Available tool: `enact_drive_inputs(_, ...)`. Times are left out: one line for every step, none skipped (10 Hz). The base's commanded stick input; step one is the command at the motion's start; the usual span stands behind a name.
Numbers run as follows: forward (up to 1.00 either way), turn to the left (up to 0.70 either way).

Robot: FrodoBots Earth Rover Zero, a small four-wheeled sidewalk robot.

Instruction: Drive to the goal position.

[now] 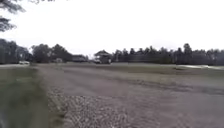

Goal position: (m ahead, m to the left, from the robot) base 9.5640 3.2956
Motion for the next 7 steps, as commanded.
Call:
enact_drive_inputs(0.5,0.5)
enact_drive_inputs(0.5,0.5)
enact_drive_inputs(0.5,0.5)
enact_drive_inputs(0.5,0.5)
enact_drive_inputs(0.5,0.5)
enact_drive_inputs(0.5,0.5)
enact_drive_inputs(0.5,0.5)
